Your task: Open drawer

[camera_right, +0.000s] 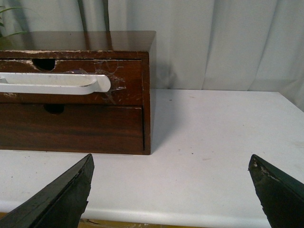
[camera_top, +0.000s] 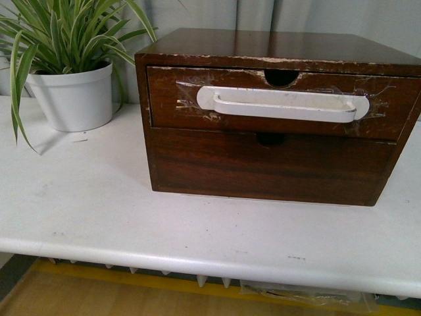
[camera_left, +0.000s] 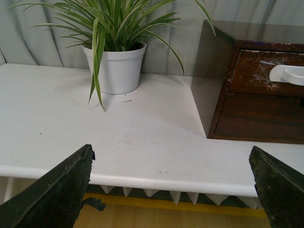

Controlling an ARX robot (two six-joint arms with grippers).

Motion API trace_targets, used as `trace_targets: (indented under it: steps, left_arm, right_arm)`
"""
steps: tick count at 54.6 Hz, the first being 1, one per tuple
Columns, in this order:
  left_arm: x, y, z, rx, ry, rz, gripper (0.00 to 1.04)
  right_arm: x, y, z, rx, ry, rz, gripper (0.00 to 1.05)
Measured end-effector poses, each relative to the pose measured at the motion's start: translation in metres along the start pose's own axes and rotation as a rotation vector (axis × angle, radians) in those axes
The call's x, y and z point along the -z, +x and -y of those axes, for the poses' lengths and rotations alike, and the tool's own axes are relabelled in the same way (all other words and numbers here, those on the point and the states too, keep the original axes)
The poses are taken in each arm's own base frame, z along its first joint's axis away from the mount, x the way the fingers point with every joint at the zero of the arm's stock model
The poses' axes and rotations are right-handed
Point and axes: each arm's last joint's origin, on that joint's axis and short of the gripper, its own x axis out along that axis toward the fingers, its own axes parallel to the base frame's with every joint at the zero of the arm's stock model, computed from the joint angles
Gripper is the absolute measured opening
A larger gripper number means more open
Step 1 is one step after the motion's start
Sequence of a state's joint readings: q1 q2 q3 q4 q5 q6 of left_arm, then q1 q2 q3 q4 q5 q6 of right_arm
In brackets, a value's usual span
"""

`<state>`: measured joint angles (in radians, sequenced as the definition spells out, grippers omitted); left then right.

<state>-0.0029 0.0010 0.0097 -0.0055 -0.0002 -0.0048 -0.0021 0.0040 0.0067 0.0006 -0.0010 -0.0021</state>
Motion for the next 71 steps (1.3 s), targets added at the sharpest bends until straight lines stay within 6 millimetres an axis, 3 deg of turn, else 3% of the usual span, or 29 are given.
trace_targets:
  steps: [10, 23, 40, 50, 61, 71]
  left_arm:
    - [0.004, 0.003, 0.000, -0.117, -0.030, -0.231, 0.99]
    - [-0.020, 0.022, 0.016, 0.095, 0.077, -0.274, 0.99]
    - [-0.046, 0.082, 0.047, 0.456, 0.387, -0.345, 0.99]
    - [-0.068, 0.126, 0.079, 0.735, 0.562, -0.321, 0.99]
    - [-0.084, 0.157, 0.113, 0.899, 0.666, -0.278, 0.99]
    - [-0.086, 0.187, 0.142, 0.998, 0.750, -0.273, 0.99]
  right_arm:
    - [0.000, 0.004, -0.003, 0.097, 0.034, -0.250, 0.96]
    - [-0.026, 0.024, -0.011, -0.081, -0.114, -0.350, 0.96]
    - [-0.057, 0.073, -0.019, -0.250, -0.336, -0.440, 0.96]
    - [-0.073, 0.107, -0.027, -0.375, -0.482, -0.480, 0.96]
    - [-0.083, 0.133, -0.036, -0.501, -0.578, -0.516, 0.96]
    - [-0.088, 0.148, -0.040, -0.602, -0.664, -0.559, 0.96]
